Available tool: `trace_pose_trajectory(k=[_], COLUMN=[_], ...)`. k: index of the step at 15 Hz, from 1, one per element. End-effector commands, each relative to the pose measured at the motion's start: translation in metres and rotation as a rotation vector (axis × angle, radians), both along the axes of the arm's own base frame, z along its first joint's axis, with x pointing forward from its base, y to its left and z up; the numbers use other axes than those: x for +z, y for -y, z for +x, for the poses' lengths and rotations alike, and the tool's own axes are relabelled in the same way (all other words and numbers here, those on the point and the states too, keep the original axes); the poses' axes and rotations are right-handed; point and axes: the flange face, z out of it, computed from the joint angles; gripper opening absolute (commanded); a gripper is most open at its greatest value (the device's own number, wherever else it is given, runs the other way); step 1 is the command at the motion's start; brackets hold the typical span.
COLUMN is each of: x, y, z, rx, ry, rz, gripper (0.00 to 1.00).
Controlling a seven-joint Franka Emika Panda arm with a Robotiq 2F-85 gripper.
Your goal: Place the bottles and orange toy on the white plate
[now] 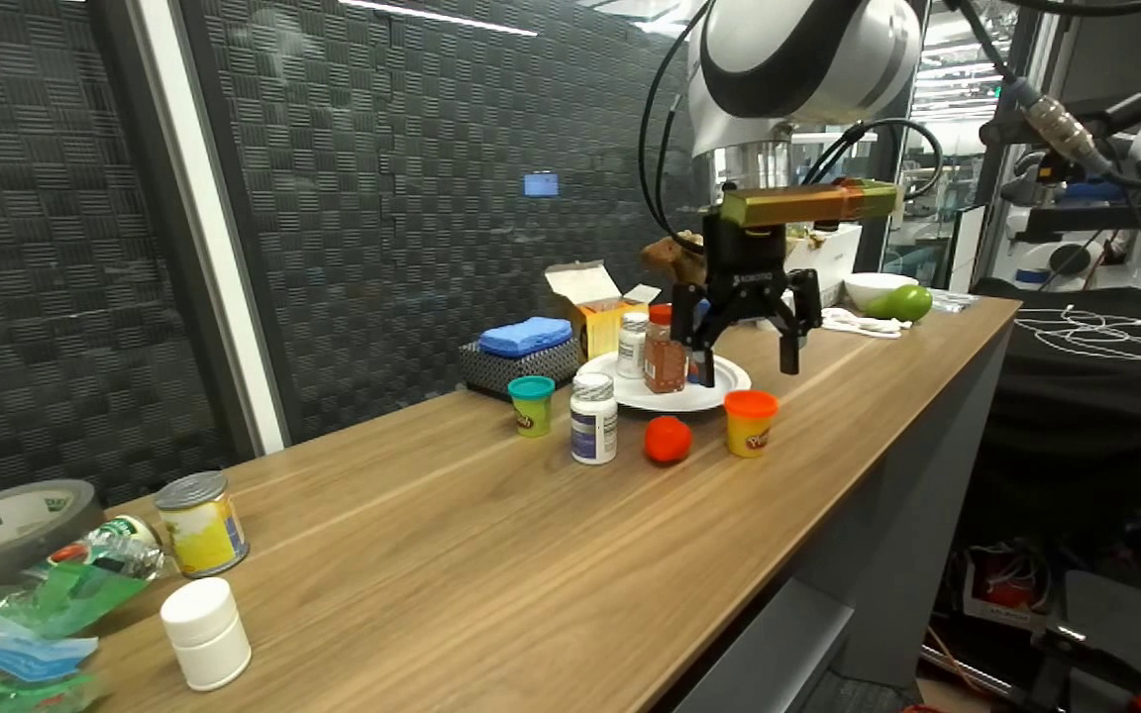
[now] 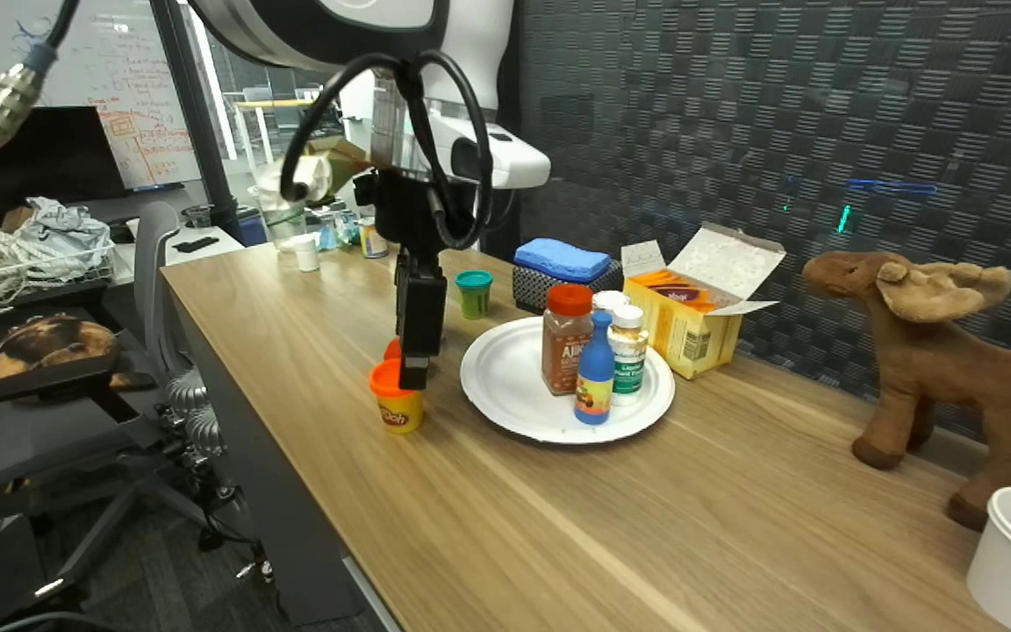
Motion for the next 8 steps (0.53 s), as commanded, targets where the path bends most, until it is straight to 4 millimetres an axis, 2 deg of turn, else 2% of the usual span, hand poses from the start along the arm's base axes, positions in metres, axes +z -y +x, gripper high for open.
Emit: trace_pose_trajectory(k=[1,8], x=[-0.002,-0.017], y=[-0.007,-0.012], z=[-0.007,-0.015], rx=[0.039,0.092], ry=[-0.01,-0.033], rz=[0.037,0.042], gripper=[1.0,1.0])
